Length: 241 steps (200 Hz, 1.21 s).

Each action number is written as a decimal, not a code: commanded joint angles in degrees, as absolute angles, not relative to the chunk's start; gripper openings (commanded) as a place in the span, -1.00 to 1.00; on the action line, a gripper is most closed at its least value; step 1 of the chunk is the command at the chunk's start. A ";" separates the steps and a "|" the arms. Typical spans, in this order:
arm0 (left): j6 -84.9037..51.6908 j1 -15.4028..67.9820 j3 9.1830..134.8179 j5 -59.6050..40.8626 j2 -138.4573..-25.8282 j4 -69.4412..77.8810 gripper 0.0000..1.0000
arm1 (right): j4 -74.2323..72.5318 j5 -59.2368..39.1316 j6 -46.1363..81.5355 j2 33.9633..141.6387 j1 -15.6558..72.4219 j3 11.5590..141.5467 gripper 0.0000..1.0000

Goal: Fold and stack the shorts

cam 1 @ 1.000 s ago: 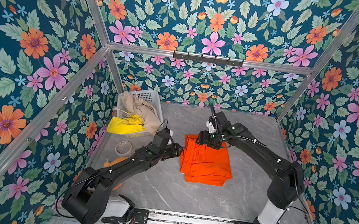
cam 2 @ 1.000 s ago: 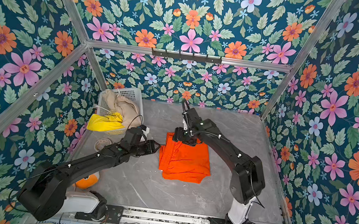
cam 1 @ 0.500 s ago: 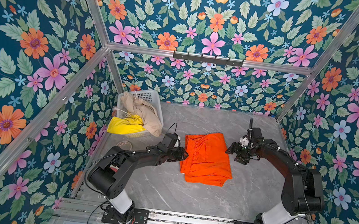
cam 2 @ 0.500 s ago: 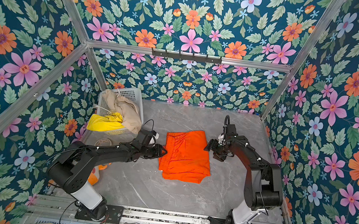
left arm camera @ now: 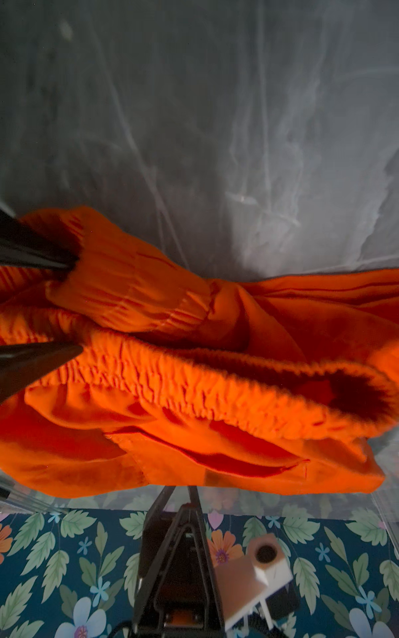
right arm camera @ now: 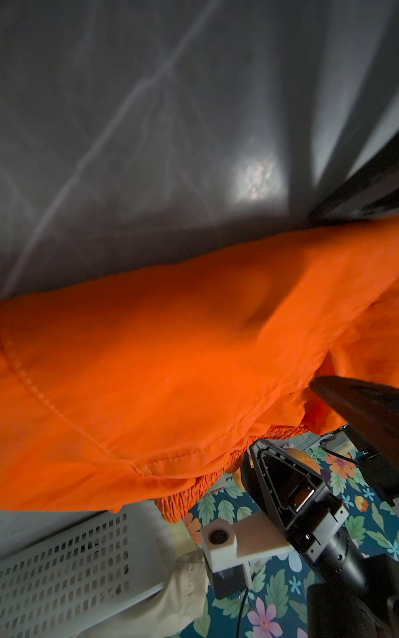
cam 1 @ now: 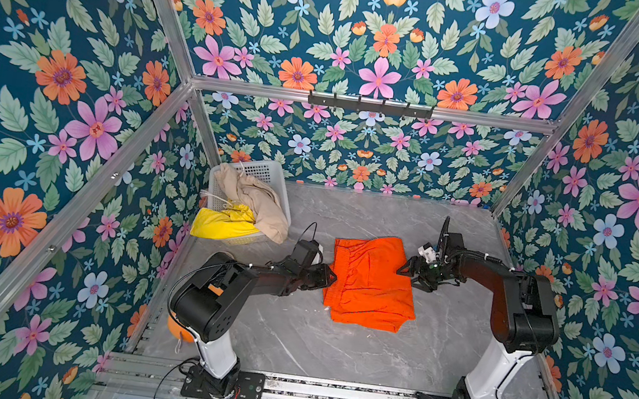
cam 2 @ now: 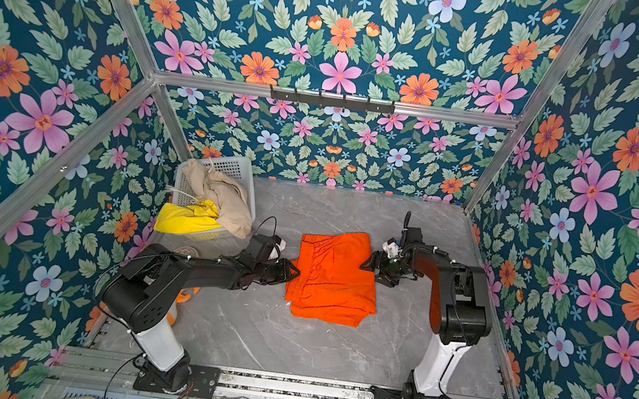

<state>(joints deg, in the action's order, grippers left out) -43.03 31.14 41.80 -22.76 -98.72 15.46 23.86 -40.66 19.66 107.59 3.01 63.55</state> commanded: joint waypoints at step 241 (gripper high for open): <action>-33.79 28.41 64.79 -12.26 -100.34 -8.73 0.08 | 60.71 -28.07 -2.25 137.57 -20.19 128.49 -0.94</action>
<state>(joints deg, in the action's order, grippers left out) -35.29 28.64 63.07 -13.02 -99.85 -6.55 52.07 -31.99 3.11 134.72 -19.25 121.78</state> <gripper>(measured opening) 0.539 0.058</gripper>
